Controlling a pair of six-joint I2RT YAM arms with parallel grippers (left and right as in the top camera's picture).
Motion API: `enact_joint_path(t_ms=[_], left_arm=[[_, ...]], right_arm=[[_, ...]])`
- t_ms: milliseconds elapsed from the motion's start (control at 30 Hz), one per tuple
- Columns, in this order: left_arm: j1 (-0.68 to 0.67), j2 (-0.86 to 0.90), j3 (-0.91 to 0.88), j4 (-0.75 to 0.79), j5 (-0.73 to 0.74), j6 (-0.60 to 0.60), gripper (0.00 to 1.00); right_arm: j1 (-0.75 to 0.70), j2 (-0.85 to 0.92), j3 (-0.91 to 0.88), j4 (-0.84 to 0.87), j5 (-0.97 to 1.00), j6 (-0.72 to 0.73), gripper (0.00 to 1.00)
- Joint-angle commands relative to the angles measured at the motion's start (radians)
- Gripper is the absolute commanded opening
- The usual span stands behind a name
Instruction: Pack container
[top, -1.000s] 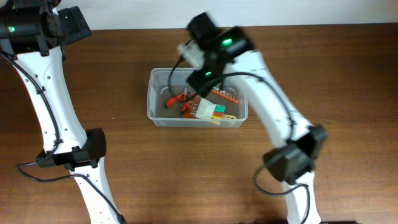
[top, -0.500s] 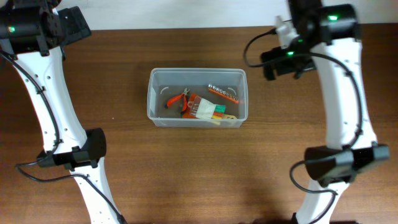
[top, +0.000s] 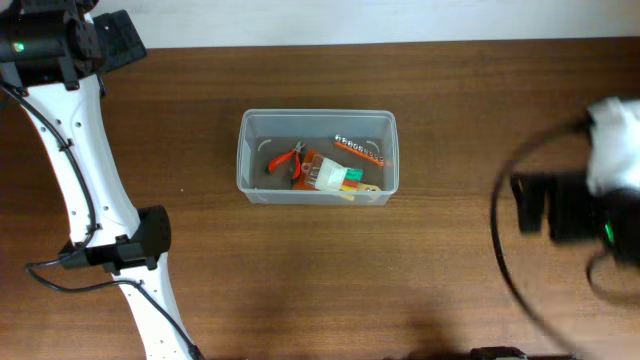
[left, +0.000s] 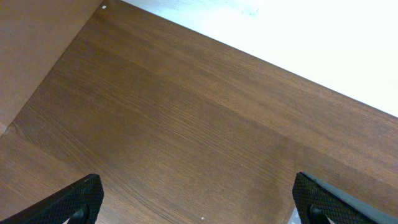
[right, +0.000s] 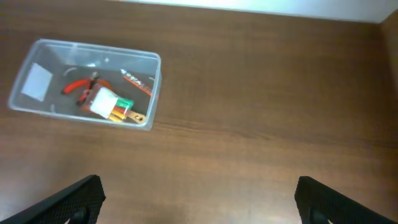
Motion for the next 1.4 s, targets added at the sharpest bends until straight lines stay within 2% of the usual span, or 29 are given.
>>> enact_joint_path(t_ms=[0,167,367,567,1167,1267,1367], left_arm=[[0.006,-0.028,0.001,0.0,-0.017,0.012,0.99],[0.006,-0.028,0.001,0.0,-0.017,0.012,0.99],[0.006,-0.028,0.001,0.0,-0.017,0.012,0.99],[0.006,-0.028,0.001,0.0,-0.017,0.012,0.99],[0.006,-0.028,0.001,0.0,-0.017,0.012,0.99],[0.006,-0.028,0.001,0.0,-0.017,0.012,0.99],[0.006,-0.028,0.001,0.0,-0.017,0.012,0.99]], right_arm=[[-0.008,-0.133,-0.133,0.102,-0.013,0.01,0.99],[-0.007,-0.321,-0.256,0.228,-0.017,0.079,0.99],[-0.006,-0.452,-0.343,0.177,-0.013,0.099,0.99],[-0.006,-0.469,-0.346,0.036,-0.071,0.099,0.99],[-0.006,-0.468,-0.348,0.054,-0.08,0.081,0.99],[-0.026,-0.497,-0.371,0.112,-0.058,0.027,0.99],[-0.064,-0.571,-0.463,0.239,-0.059,-0.043,0.99]])
